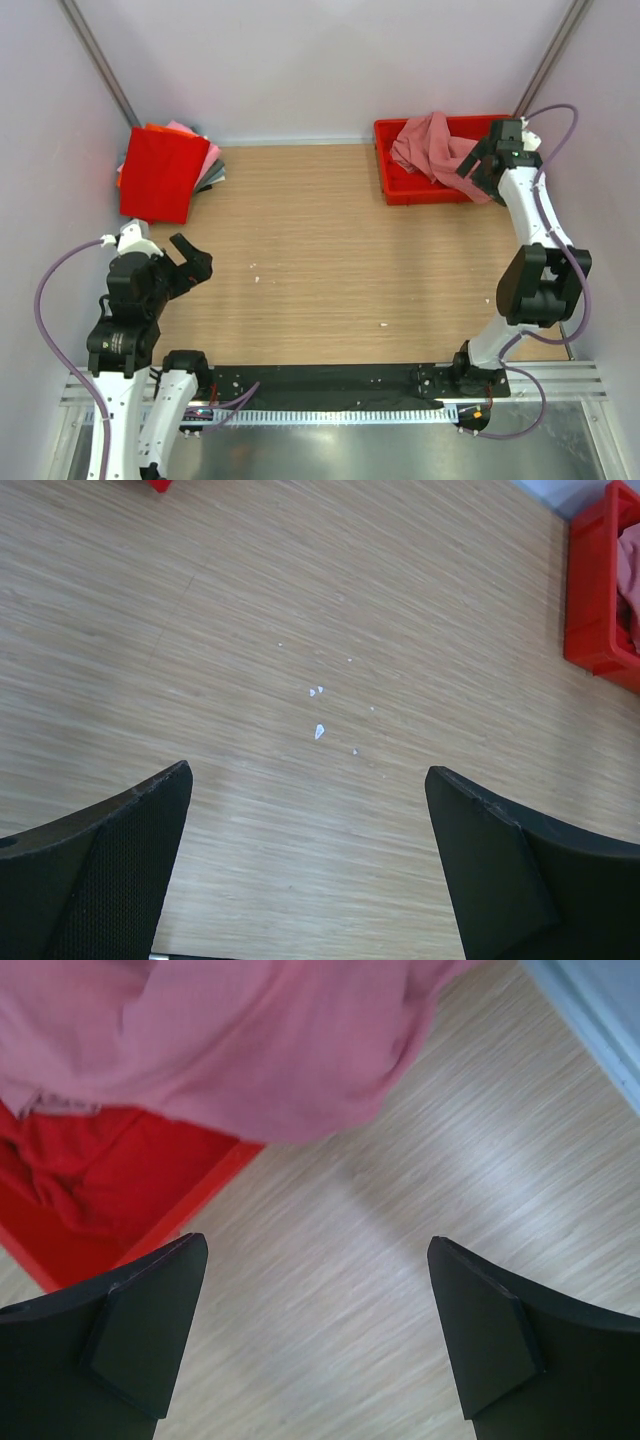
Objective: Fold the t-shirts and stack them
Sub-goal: Grab the tshirt from the pile, then move the tshirt to the center of the board
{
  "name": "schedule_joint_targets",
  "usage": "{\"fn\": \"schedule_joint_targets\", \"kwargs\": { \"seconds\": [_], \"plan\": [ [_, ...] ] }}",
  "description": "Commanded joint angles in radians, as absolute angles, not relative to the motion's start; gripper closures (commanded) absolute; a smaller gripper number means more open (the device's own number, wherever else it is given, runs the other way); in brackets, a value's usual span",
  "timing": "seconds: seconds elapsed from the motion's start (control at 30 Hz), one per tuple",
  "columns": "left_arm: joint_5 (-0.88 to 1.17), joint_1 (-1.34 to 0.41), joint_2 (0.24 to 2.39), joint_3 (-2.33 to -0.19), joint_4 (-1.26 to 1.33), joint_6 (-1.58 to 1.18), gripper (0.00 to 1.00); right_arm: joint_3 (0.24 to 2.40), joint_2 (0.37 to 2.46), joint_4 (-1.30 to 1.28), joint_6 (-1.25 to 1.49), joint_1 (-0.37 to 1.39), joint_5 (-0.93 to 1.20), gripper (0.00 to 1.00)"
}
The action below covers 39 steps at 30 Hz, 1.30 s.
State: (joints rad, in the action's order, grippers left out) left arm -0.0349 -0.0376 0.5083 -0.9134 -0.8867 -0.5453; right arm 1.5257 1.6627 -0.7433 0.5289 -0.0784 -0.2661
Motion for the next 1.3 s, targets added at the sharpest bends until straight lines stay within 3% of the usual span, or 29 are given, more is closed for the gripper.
{"fn": "schedule_joint_targets", "kwargs": {
  "seconds": [0.0, 0.4, 0.53, 0.6, 0.63, 0.67, 0.7, 0.9, 1.03, 1.1, 1.27],
  "plan": [
    [-0.017, -0.034, 0.506, -0.916, -0.844, -0.535, 0.00, 1.650, 1.701, -0.693, 0.519, -0.139, -0.295, 0.02],
    [-0.031, -0.034, 0.514, -0.916, -0.844, -0.538, 0.00, 1.917, 2.026, -0.727, 0.500, -0.227, -0.239, 0.05],
    [-0.032, -0.035, 0.518, -0.914, -0.845, -0.540, 0.00, 1.954, 2.078, -0.704, 0.494, -0.238, -0.213, 0.16],
    [-0.034, -0.034, 0.522, -0.916, -0.847, -0.540, 0.00, 1.971, 2.100, -0.703, 0.482, -0.241, -0.174, 0.36],
    [-0.037, -0.034, 0.523, -0.916, -0.848, -0.541, 0.00, 1.974, 2.102, -0.693, 0.479, -0.241, -0.157, 0.69],
    [-0.038, -0.032, 0.525, -0.917, -0.848, -0.541, 0.00, 1.974, 2.100, -0.680, 0.476, -0.242, -0.143, 0.88],
    [-0.041, -0.031, 0.523, -0.916, -0.850, -0.541, 0.00, 1.977, 2.092, -0.680, 0.482, -0.241, -0.121, 0.99],
    [-0.041, -0.012, 0.512, -0.916, -0.850, -0.543, 0.00, 2.110, 2.011, -0.713, 0.450, -0.174, 0.079, 0.99],
    [-0.041, -0.009, 0.506, -0.916, -0.850, -0.543, 0.00, 2.522, 1.987, -0.868, 0.446, -0.068, 0.266, 0.99],
    [-0.043, -0.009, 0.508, -0.916, -0.848, -0.543, 0.00, 2.617, 1.944, -0.879, 0.486, -0.045, 0.329, 0.99],
    [-0.041, -0.009, 0.518, -0.917, -0.851, -0.543, 0.00, 2.346, 1.574, -0.721, 0.529, -0.078, 0.293, 0.99]
  ]
}}
